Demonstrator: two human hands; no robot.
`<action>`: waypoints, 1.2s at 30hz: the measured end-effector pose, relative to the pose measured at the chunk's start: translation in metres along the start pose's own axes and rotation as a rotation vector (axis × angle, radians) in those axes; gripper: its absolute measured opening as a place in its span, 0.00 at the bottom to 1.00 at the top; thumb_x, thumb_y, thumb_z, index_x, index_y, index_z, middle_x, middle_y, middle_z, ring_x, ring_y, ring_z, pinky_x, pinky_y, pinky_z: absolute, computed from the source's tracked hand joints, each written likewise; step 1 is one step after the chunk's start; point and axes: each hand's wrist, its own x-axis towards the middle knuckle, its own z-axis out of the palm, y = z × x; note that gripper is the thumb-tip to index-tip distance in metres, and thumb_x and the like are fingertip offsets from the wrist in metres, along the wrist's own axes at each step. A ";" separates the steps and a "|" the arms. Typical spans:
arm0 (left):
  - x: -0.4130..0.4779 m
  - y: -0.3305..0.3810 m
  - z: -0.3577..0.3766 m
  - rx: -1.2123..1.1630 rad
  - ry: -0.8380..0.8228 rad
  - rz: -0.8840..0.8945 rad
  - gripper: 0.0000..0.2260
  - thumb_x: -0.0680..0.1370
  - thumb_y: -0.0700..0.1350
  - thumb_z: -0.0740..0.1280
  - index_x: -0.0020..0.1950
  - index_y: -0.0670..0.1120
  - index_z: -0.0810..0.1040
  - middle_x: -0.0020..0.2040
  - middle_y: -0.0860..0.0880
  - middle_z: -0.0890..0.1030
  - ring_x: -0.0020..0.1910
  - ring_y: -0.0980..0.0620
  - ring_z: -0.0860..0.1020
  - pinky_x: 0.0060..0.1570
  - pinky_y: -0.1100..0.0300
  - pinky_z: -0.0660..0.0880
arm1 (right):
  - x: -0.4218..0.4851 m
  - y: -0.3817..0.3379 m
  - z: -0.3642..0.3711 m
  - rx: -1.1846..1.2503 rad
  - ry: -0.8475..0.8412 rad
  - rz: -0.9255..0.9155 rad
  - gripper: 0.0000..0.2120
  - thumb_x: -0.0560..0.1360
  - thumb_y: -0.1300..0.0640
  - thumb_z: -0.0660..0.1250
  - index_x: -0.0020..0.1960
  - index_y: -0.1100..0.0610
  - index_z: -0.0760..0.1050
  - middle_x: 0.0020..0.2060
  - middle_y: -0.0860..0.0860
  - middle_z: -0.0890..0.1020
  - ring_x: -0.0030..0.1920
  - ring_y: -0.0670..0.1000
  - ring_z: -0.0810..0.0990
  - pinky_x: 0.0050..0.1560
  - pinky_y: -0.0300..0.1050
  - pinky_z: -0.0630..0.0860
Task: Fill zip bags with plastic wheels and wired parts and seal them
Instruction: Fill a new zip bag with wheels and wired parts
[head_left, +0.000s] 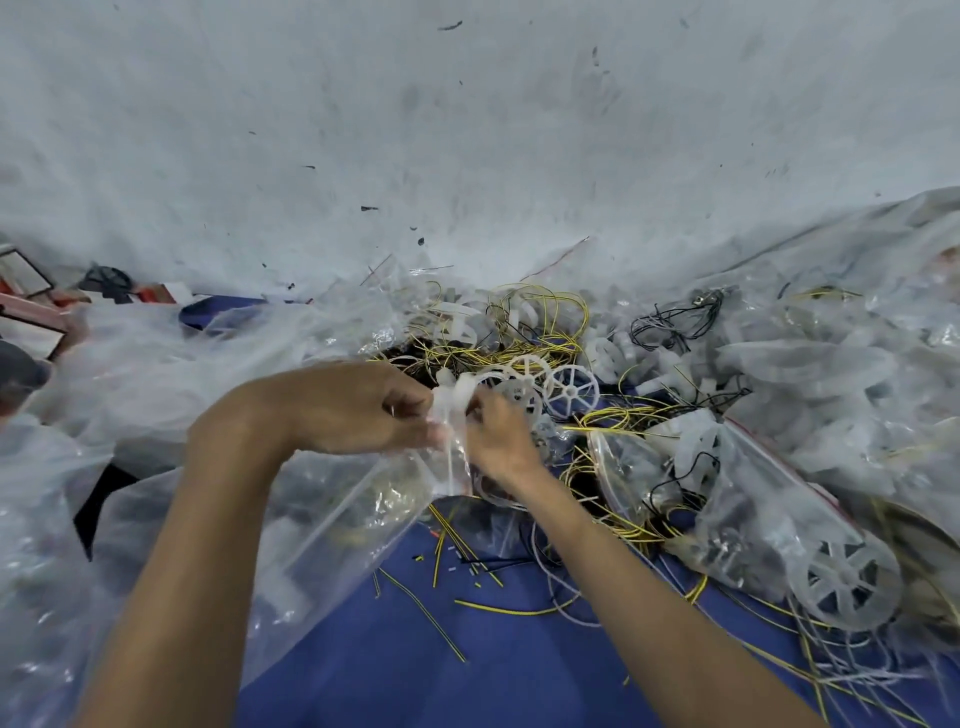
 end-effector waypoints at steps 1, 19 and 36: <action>0.001 0.001 -0.001 0.003 0.002 -0.017 0.21 0.70 0.64 0.60 0.31 0.47 0.68 0.30 0.54 0.69 0.31 0.57 0.67 0.38 0.62 0.66 | -0.001 0.001 -0.011 0.049 0.049 0.035 0.06 0.76 0.52 0.63 0.49 0.55 0.72 0.42 0.52 0.79 0.41 0.53 0.79 0.36 0.48 0.75; 0.020 0.046 0.021 -0.102 0.231 0.263 0.08 0.78 0.48 0.64 0.40 0.49 0.77 0.38 0.56 0.75 0.38 0.63 0.72 0.41 0.71 0.65 | -0.057 -0.004 -0.130 0.801 -0.577 0.086 0.12 0.66 0.62 0.63 0.40 0.55 0.84 0.36 0.52 0.84 0.39 0.47 0.84 0.38 0.38 0.79; 0.019 0.068 0.026 -0.377 0.356 0.399 0.09 0.78 0.45 0.62 0.44 0.40 0.77 0.43 0.47 0.79 0.44 0.51 0.77 0.45 0.54 0.73 | -0.059 -0.024 -0.130 -0.067 -0.585 -0.034 0.02 0.71 0.56 0.69 0.42 0.50 0.80 0.37 0.46 0.81 0.44 0.47 0.80 0.43 0.39 0.78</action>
